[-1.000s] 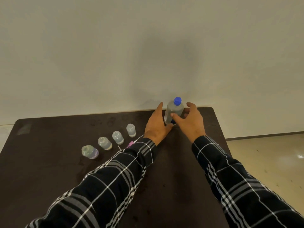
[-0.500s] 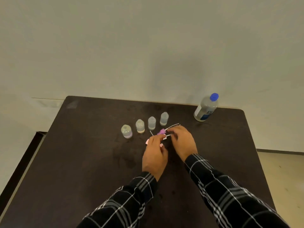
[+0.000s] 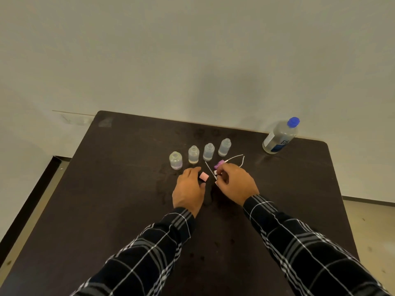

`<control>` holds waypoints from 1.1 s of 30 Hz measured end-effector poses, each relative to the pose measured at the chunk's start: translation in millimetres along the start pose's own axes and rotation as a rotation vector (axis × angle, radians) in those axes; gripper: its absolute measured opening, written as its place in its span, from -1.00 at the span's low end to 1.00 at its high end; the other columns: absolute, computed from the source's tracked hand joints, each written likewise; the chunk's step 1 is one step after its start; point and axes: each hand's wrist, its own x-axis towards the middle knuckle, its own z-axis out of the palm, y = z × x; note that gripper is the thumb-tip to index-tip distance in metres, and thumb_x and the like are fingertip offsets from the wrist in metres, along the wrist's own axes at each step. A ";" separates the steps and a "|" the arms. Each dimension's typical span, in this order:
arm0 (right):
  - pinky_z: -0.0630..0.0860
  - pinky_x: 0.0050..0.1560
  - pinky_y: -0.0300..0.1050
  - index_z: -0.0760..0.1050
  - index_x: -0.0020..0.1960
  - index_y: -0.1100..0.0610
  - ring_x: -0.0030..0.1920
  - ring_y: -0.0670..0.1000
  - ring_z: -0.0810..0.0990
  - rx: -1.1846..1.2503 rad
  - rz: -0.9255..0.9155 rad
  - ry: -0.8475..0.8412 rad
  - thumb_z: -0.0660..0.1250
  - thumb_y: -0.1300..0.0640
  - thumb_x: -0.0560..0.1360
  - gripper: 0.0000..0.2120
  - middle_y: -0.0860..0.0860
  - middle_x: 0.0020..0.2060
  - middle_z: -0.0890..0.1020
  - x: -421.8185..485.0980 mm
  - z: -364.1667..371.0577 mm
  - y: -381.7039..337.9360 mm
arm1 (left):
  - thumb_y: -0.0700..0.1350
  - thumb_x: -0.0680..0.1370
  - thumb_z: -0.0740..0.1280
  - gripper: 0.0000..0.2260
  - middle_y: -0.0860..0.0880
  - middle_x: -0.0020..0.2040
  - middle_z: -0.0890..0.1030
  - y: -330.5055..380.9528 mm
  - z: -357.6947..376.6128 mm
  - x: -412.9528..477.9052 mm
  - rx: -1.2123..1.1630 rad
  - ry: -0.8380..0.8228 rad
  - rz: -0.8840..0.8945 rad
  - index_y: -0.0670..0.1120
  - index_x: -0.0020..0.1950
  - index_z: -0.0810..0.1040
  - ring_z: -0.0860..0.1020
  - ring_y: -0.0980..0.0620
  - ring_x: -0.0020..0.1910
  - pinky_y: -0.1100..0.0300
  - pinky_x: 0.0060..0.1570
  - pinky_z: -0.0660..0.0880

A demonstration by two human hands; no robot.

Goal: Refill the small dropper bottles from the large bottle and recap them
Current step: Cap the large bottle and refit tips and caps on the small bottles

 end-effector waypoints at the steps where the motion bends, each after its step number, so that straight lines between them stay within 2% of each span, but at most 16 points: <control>1: 0.46 -0.11 -0.23 0.49 0.12 -0.09 -0.10 -0.17 0.51 -0.014 0.008 -0.004 0.32 -0.02 0.54 -0.83 -0.13 0.04 0.59 -0.6 2.4 -3.0 | -0.01 0.58 0.34 -0.51 0.03 0.43 0.38 0.8 -0.5 2.1 0.021 -0.002 -0.003 0.05 0.49 0.32 0.36 -0.01 0.38 0.05 0.30 0.43; 3: 0.54 -0.03 -0.12 0.48 0.21 -0.07 -0.01 -0.09 0.56 -0.037 0.032 -0.028 0.32 -0.04 0.55 -0.76 -0.08 0.07 0.58 0.2 7.0 -9.9 | 0.00 0.58 0.34 -0.51 0.04 0.42 0.39 2.5 -1.0 4.5 0.045 0.010 -0.004 0.07 0.49 0.32 0.35 -0.01 0.38 0.03 0.26 0.46; 5: 0.56 0.02 -0.10 0.46 0.25 -0.05 0.03 -0.06 0.56 -0.058 0.067 -0.020 0.32 -0.02 0.56 -0.73 -0.05 0.10 0.57 1.9 10.6 -14.0 | 0.00 0.58 0.33 -0.53 0.04 0.40 0.41 4.7 -0.5 6.2 0.074 0.010 0.010 0.10 0.48 0.33 0.36 -0.02 0.35 0.02 0.21 0.48; 9: 0.54 -0.09 -0.12 0.43 0.12 -0.08 -0.10 -0.12 0.51 -0.053 0.198 0.072 0.32 -0.11 0.54 -0.79 -0.09 0.00 0.55 -0.1 14.5 -11.2 | 0.01 0.61 0.27 -0.62 0.04 0.35 0.44 6.9 -0.8 10.2 0.123 -0.007 0.035 0.13 0.44 0.40 0.38 -0.02 0.27 0.03 0.17 0.49; 12: 0.58 -0.10 -0.05 0.37 0.08 -0.08 -0.11 -0.08 0.52 -0.108 0.244 -0.036 0.34 -0.25 0.46 -0.65 -0.11 -0.04 0.51 -5.8 18.1 -7.3 | 0.00 0.62 0.26 -0.67 0.04 0.32 0.48 4.8 -0.6 9.7 0.114 -0.006 0.033 0.13 0.40 0.43 0.40 -0.01 0.24 0.05 0.16 0.47; 14: 0.57 -0.12 -0.07 0.34 0.10 -0.08 -0.11 -0.08 0.52 -0.127 0.246 -0.049 0.37 -0.28 0.43 -0.59 -0.11 -0.02 0.49 -8.6 21.0 -5.0 | -0.01 0.61 0.27 -0.68 0.04 0.29 0.50 3.4 0.1 9.5 0.111 0.002 0.045 0.12 0.38 0.44 0.41 -0.01 0.23 0.05 0.16 0.48; 17: 0.58 -0.11 -0.08 0.34 0.14 -0.07 -0.09 -0.09 0.52 -0.111 0.235 -0.017 0.39 -0.25 0.43 -0.57 -0.10 0.04 0.50 -9.9 24.3 -1.6 | -0.01 0.60 0.30 -0.67 0.03 0.28 0.50 2.8 0.1 11.4 0.123 -0.022 0.048 0.11 0.37 0.44 0.40 -0.02 0.23 0.03 0.16 0.48; 23: 0.58 0.01 -0.07 0.37 0.22 -0.03 0.00 -0.06 0.53 -0.097 0.241 -0.074 0.44 -0.14 0.45 -0.56 -0.04 0.13 0.51 -13.0 28.1 7.1 | 0.05 0.60 0.30 -0.67 0.06 0.30 0.47 -1.3 3.3 11.6 0.183 -0.028 0.035 0.14 0.36 0.45 0.39 -0.01 0.24 0.03 0.14 0.49; 29: 0.51 -0.11 -0.17 0.39 0.15 -0.05 -0.12 -0.11 0.49 -0.030 0.246 -0.025 0.38 -0.22 0.47 -0.62 -0.08 0.00 0.49 -15.6 31.2 9.9 | 0.11 0.59 0.28 -0.65 0.06 0.30 0.46 -2.7 7.3 9.3 0.253 -0.018 0.043 0.15 0.38 0.44 0.40 -0.02 0.23 0.03 0.08 0.52; 33: 0.52 -0.09 -0.16 0.41 0.14 -0.05 -0.10 -0.11 0.49 -0.020 0.229 -0.025 0.36 -0.23 0.49 -0.65 -0.09 0.00 0.49 -15.5 28.1 11.1 | 0.12 0.59 0.27 -0.58 0.06 0.34 0.45 -0.9 7.8 9.4 0.245 -0.018 0.037 0.14 0.45 0.37 0.39 -0.02 0.27 0.02 0.11 0.51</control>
